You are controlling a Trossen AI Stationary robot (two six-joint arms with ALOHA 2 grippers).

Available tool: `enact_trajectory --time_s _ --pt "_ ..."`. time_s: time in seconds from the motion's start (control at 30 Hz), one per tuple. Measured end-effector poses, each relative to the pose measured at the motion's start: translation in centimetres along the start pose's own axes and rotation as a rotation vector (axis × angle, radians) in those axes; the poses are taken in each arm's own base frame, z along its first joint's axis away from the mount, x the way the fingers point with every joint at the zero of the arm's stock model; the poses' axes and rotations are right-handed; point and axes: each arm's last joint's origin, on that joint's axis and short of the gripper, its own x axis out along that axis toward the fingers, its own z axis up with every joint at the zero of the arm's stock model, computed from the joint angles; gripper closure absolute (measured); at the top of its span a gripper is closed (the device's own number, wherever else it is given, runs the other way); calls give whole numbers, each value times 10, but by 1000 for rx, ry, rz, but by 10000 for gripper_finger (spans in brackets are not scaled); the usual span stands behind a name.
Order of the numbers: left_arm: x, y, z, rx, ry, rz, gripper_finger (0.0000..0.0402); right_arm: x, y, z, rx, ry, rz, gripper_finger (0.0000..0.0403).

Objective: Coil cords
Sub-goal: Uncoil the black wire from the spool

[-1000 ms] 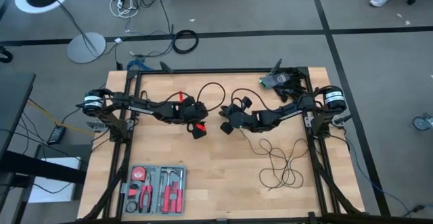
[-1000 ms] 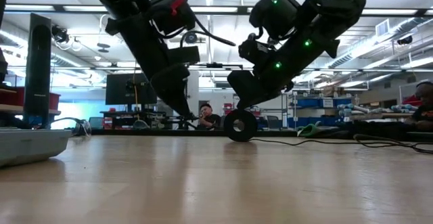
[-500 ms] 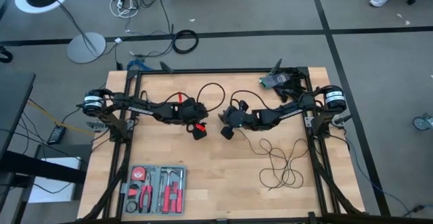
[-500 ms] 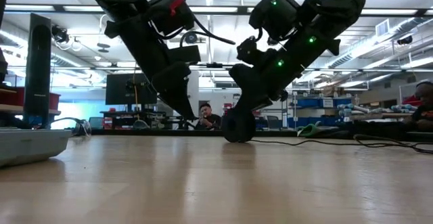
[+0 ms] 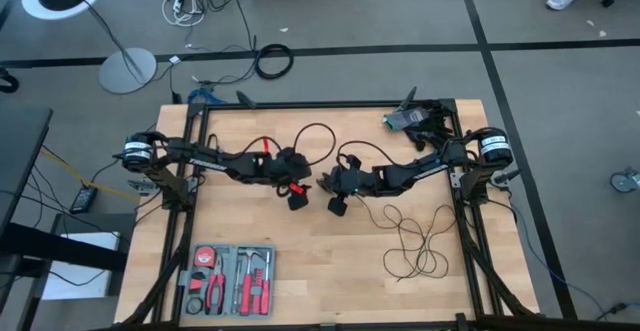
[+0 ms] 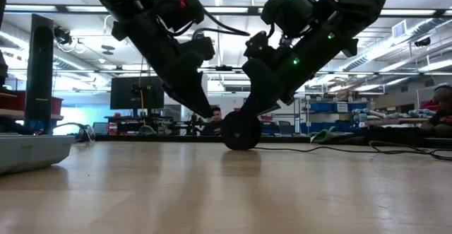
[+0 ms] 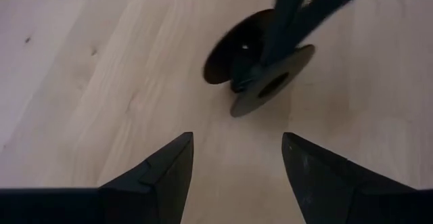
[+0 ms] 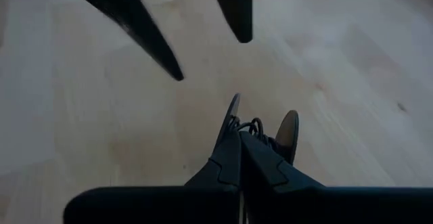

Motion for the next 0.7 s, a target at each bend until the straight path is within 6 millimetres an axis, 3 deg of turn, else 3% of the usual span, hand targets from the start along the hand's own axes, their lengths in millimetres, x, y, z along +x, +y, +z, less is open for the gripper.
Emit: enact_trajectory --time_s 0.23,0.5,0.7 --pt "-1 -4 -1 50 2 -19 172 -11 3 4 -19 -3 1 403" --pt "-1 -6 4 122 -43 -57 172 -53 11 12 -38 19 -19 403" --pt "-3 -16 9 166 -108 -98 172 -84 27 -5 -46 93 -129 403"
